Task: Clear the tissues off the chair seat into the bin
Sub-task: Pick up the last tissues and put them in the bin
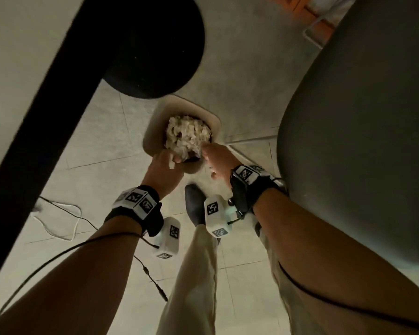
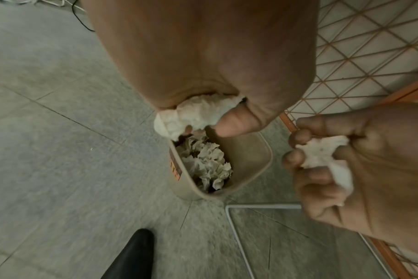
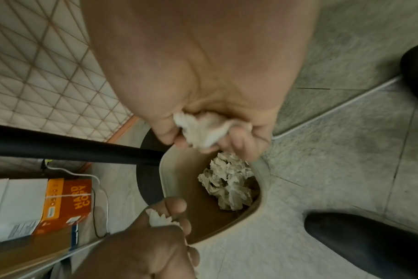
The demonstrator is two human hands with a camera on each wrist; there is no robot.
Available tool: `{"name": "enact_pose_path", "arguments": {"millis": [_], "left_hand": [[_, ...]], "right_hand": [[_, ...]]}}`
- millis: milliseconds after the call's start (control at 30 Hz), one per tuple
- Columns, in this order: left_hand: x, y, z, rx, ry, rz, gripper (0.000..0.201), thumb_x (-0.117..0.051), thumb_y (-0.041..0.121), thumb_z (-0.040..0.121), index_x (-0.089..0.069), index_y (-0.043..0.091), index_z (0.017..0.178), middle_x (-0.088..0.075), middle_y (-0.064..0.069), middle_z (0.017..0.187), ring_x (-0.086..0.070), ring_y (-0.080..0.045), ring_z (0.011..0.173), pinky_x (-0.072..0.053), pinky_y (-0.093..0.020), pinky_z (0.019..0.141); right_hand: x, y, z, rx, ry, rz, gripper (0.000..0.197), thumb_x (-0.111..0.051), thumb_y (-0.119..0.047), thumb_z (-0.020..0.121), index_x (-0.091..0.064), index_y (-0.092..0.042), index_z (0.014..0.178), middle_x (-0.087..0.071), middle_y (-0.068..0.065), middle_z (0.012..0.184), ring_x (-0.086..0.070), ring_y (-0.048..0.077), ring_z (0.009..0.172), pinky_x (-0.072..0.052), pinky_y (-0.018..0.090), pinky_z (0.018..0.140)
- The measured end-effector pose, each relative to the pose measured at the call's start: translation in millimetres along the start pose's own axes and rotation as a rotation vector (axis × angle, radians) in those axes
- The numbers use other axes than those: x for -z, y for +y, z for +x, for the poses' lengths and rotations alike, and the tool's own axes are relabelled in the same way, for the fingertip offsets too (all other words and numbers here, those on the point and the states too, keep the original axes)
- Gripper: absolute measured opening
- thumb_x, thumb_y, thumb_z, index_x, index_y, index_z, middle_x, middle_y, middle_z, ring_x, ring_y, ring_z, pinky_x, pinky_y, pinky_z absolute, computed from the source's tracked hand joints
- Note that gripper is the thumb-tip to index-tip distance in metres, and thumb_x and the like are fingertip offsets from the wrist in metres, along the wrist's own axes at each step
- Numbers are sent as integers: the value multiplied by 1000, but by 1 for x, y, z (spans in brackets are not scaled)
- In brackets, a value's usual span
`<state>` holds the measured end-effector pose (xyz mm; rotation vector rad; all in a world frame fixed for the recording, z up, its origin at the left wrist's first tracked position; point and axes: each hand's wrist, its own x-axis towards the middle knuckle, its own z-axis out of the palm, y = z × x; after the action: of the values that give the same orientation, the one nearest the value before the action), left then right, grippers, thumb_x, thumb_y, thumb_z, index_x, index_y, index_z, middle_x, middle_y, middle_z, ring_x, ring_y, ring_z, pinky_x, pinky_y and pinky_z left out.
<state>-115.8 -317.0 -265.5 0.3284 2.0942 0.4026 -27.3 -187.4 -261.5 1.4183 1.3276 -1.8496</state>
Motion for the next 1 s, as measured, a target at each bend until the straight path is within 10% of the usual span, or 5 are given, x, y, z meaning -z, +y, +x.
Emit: {"name": "enact_pose_path", "arguments": {"millis": [300, 433, 633, 1000], "left_hand": [[-5, -11, 64, -77, 50, 75, 70, -62, 5, 76, -41, 24, 139, -44, -13, 135, -43, -32, 124, -38, -41, 106], [-8, -16, 82, -85, 95, 87, 79, -69, 10, 76, -34, 31, 144, -40, -10, 140, -43, -30, 125, -39, -36, 99], [-4, -25, 86, -85, 106, 83, 73, -67, 17, 74, -39, 37, 139, -46, -8, 137, -48, -28, 122, -44, -41, 101], [15, -53, -29, -100, 75, 165, 59, -68, 11, 82, -50, 26, 137, -42, -5, 141, -50, -26, 125, -42, -37, 104]], "right_hand": [[-10, -15, 55, 24, -9, 71, 19, -50, -18, 94, -51, -25, 77, -48, -3, 78, -48, 17, 72, -48, 36, 76], [-11, -21, 67, 32, -5, 177, 44, -49, -38, 97, -45, -23, 139, -50, 6, 133, -47, 19, 106, -43, 39, 90], [-6, -19, 72, 49, -21, 343, 56, -48, -31, 99, -27, -24, 151, -29, 6, 157, -31, 29, 141, -35, 42, 105], [8, 28, -20, 106, -127, -148, 36, -42, -29, 100, -51, -23, 135, -55, 7, 136, -63, 27, 112, -51, 41, 95]]}}
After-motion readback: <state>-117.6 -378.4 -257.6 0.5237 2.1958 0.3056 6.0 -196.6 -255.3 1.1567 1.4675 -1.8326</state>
